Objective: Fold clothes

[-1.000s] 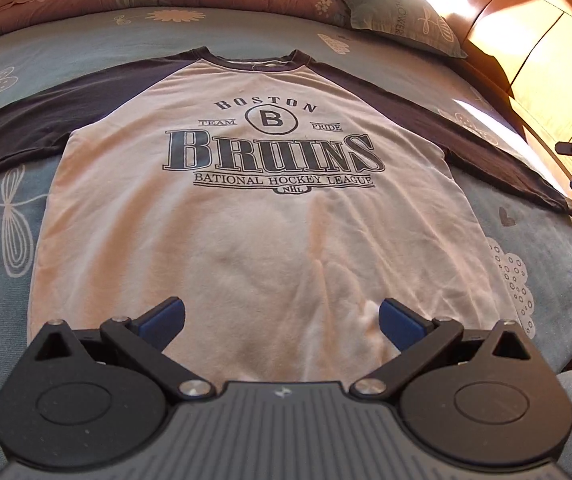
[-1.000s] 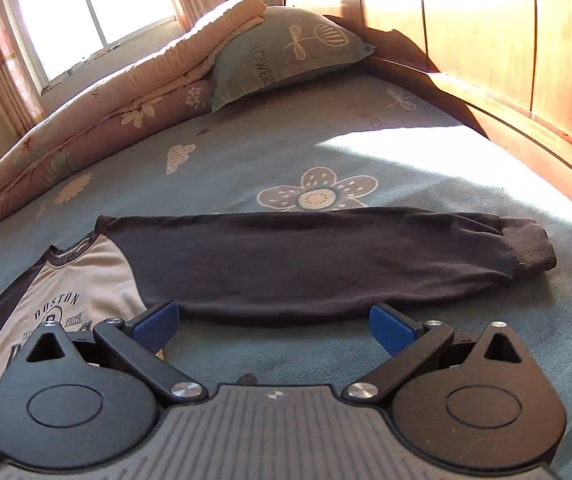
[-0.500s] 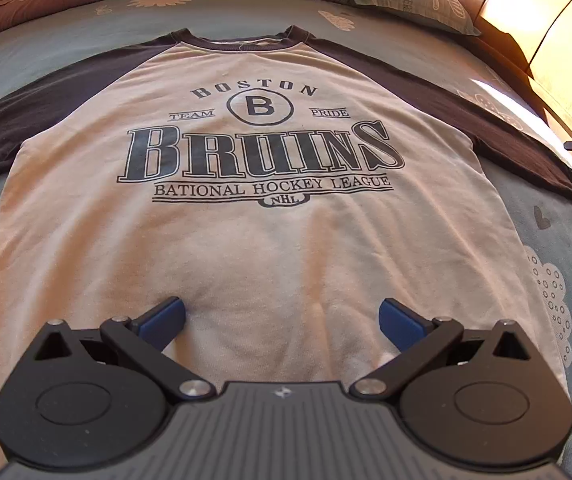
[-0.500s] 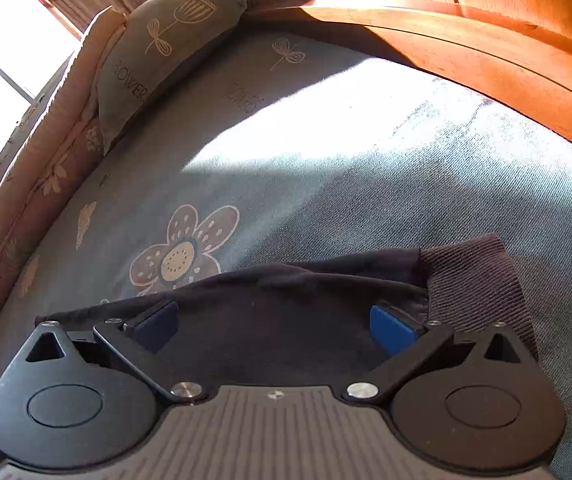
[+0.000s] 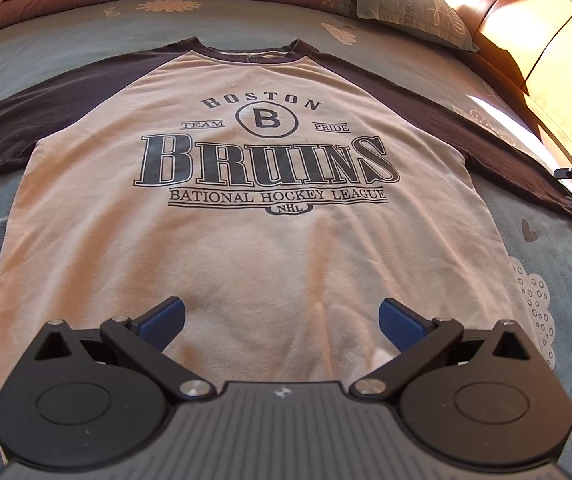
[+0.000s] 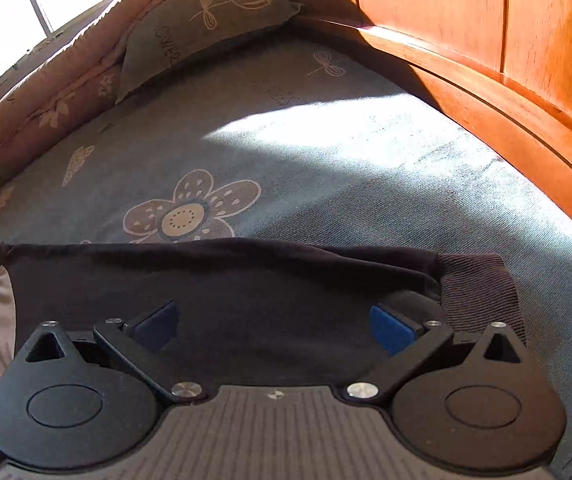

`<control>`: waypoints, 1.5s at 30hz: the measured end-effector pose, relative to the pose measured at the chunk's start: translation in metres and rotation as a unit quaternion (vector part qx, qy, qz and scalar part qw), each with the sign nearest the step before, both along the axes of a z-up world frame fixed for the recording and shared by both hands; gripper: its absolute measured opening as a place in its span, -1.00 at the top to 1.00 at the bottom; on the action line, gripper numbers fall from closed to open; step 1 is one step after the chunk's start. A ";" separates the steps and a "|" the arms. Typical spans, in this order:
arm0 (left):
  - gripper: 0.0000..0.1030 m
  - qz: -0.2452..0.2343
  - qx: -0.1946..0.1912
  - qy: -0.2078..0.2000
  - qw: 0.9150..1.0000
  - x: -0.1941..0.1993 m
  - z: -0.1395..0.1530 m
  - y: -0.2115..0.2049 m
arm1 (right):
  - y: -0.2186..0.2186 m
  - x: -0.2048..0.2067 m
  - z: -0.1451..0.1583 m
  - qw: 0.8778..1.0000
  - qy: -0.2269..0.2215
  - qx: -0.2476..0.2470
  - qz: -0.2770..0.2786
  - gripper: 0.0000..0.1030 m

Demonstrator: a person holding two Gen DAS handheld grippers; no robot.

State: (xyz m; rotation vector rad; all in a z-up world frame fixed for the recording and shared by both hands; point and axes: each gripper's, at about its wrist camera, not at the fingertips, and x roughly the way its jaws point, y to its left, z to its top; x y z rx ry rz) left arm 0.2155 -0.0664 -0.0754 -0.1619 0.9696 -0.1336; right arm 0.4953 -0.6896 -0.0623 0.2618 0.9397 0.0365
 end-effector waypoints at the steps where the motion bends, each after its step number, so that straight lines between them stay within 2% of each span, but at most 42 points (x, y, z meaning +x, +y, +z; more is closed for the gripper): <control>1: -0.99 0.000 0.000 0.005 1.000 -0.001 -0.001 0.002 | -0.003 0.000 -0.007 1.000 0.016 -0.009 -0.012 -1.00; 5: -0.99 0.007 0.016 0.008 1.000 -0.008 0.000 0.010 | 0.008 -0.010 0.005 0.999 0.006 -0.022 -0.027 -1.00; 11: -0.99 0.012 0.019 -0.013 1.000 -0.012 0.016 0.022 | 0.102 -0.042 0.044 0.994 -0.016 -0.015 0.109 -1.00; 17: -0.99 0.013 0.038 -0.001 0.999 -0.023 0.009 0.028 | 0.212 -0.073 0.051 0.972 -0.012 0.025 0.235 -1.00; 21: -0.99 0.017 0.054 0.010 0.998 -0.034 0.002 0.037 | 0.274 -0.096 0.049 0.957 -0.016 0.029 0.288 -1.00; 24: -0.99 0.020 0.048 0.023 0.998 -0.039 -0.007 0.046 | 0.304 -0.117 0.038 0.948 -0.006 0.048 0.315 -1.00; 27: -0.99 0.013 0.039 0.014 0.999 -0.048 -0.013 0.052 | 0.320 -0.137 0.019 0.946 0.015 0.056 0.319 -1.00; 31: -0.99 -0.004 0.038 0.008 0.999 -0.058 -0.012 0.054 | 0.318 -0.167 0.002 0.954 0.033 0.046 0.294 -1.00; 34: -0.99 -0.023 0.047 -0.003 0.999 -0.068 -0.013 0.055 | 0.310 -0.191 0.000 0.960 0.012 0.027 0.280 -1.00; 38: -0.99 -0.047 0.063 -0.023 0.997 -0.081 -0.016 0.054 | 0.305 -0.213 -0.008 0.963 -0.038 0.004 0.266 -1.00; 42: -0.99 -0.060 0.079 -0.019 0.995 -0.079 -0.013 0.052 | 0.316 -0.216 -0.013 0.958 -0.061 -0.046 0.275 -1.00; 45: -0.99 -0.067 0.074 -0.044 0.994 -0.072 0.000 0.059 | 0.319 -0.221 -0.016 0.956 -0.078 -0.065 0.276 -1.00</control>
